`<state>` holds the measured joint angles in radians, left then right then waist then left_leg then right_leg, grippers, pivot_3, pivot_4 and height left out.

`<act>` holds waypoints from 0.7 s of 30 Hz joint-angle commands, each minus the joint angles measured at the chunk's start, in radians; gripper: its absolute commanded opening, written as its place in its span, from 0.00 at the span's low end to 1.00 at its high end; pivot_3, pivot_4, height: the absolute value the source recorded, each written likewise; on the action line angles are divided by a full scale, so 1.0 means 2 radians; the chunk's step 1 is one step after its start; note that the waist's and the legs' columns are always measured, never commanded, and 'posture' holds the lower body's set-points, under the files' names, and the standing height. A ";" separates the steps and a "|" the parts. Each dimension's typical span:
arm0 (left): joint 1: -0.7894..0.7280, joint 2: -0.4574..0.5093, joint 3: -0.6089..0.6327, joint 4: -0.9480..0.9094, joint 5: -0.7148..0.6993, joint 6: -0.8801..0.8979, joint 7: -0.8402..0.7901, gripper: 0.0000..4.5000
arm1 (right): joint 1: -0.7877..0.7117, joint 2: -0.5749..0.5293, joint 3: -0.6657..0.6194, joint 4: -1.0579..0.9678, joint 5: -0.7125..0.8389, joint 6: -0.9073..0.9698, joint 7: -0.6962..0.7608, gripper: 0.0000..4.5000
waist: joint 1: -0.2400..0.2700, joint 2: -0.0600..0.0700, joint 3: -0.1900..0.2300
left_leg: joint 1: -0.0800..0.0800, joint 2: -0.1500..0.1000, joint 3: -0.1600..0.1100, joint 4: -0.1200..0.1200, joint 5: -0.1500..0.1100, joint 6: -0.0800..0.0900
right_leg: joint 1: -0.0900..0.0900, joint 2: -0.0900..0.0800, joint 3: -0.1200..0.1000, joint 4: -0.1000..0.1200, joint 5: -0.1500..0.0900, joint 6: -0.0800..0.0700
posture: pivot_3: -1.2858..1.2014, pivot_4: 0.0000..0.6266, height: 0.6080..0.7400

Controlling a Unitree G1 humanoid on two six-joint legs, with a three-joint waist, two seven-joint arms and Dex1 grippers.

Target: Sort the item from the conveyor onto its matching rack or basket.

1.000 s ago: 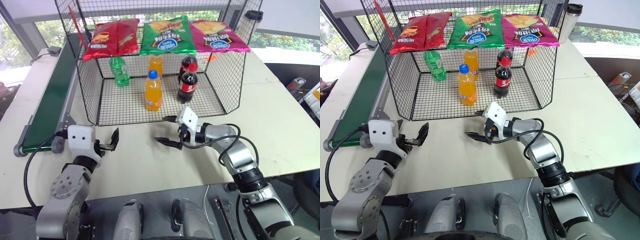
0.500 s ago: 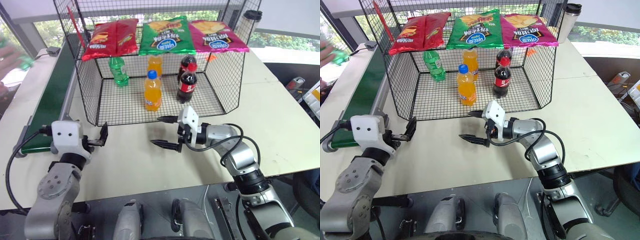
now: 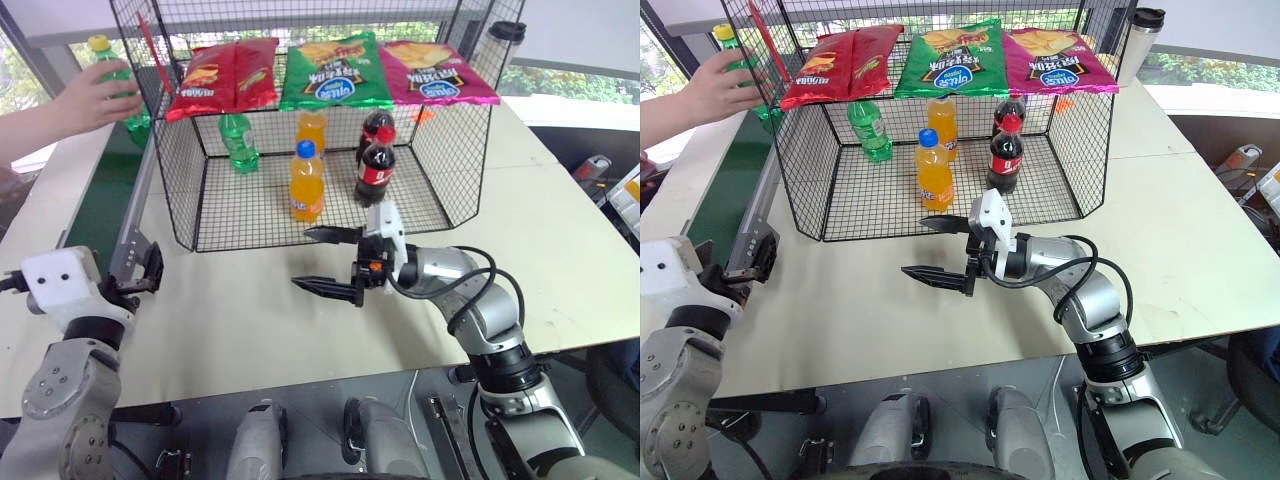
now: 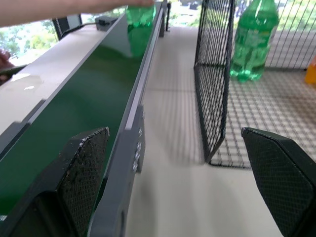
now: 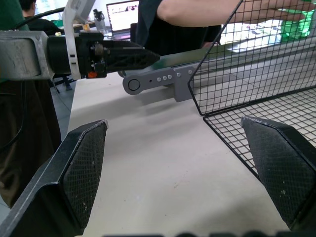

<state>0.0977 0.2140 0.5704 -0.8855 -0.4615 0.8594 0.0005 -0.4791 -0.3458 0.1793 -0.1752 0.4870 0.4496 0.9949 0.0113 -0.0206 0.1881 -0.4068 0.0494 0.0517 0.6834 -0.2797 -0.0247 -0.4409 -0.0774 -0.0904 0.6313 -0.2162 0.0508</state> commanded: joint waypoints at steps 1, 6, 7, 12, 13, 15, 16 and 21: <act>-0.012 -0.003 0.027 -0.009 -0.018 0.008 0.019 0.99 | -0.009 0.005 -0.009 -0.023 0.016 -0.006 0.001 1.00 | 0.000 0.000 0.000 | 0.000 0.000 0.000 0.000 0.000 0.000 | 0.000 0.000 0.000 0.000 0.000 0.000 | 0.52 0.24 1.00; -0.013 0.007 0.048 -0.003 -0.030 0.014 0.027 0.99 | -0.010 0.003 -0.003 -0.017 0.009 -0.006 -0.002 1.00 | 0.000 0.000 0.000 | 0.000 0.000 0.000 0.000 0.000 0.000 | 0.000 0.000 0.000 0.000 0.000 0.001 | 0.52 0.24 1.00; -0.012 0.008 0.056 0.000 -0.034 0.014 0.028 0.99 | -0.010 0.000 0.001 -0.015 0.004 -0.007 0.000 1.00 | 0.000 0.000 0.000 | 0.000 0.000 0.000 0.000 0.000 0.000 | 0.000 0.000 0.000 0.000 0.000 0.001 | 0.52 0.24 1.00; -0.003 0.019 0.092 0.021 -0.048 0.006 0.026 0.99 | -0.014 -0.009 0.013 -0.003 -0.017 -0.003 -0.004 1.00 | 0.000 0.000 0.000 | 0.000 0.000 0.000 0.000 0.000 0.000 | 0.000 0.000 0.000 0.000 0.000 0.000 | 0.52 0.24 1.00; -0.001 0.021 0.097 0.024 -0.051 0.005 0.025 0.99 | -0.015 -0.010 0.014 -0.002 -0.019 -0.001 -0.005 1.00 | 0.000 0.000 0.000 | 0.000 0.000 0.000 0.000 0.000 0.000 | 0.000 0.000 0.000 0.000 0.000 0.000 | 0.52 0.24 1.00; 0.003 0.023 0.101 0.027 -0.055 0.003 0.024 0.99 | -0.015 -0.011 0.014 -0.001 -0.021 0.001 -0.007 1.00 | 0.000 0.000 0.000 | 0.000 0.000 0.000 0.000 0.000 0.000 | 0.000 0.000 0.000 0.000 0.000 0.000 | 0.52 0.24 1.00; 0.005 0.025 0.102 0.028 -0.056 0.002 0.023 0.99 | -0.014 -0.011 0.014 -0.001 -0.022 0.001 -0.007 1.00 | 0.000 0.000 0.000 | 0.000 0.000 0.000 0.000 0.000 0.000 | 0.000 0.000 0.000 0.000 0.000 0.000 | 0.52 0.24 1.00; 0.018 0.026 0.103 0.037 -0.057 -0.007 0.022 0.99 | -0.011 -0.013 0.014 0.000 -0.024 -0.002 -0.004 1.00 | 0.000 0.000 0.000 | 0.000 0.000 0.000 0.000 0.000 0.000 | 0.000 0.000 0.000 0.000 0.000 0.000 | 0.52 0.24 1.00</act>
<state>0.1258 0.2553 0.7599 -0.8011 -0.5732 0.8751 0.0463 -0.4853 -0.3700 0.2117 -0.1615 0.4346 0.4539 0.9834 0.0111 -0.0206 0.1881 -0.4068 0.0494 0.0519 0.6834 -0.2798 -0.0248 -0.4411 -0.0776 -0.0905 0.6312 -0.2167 0.0499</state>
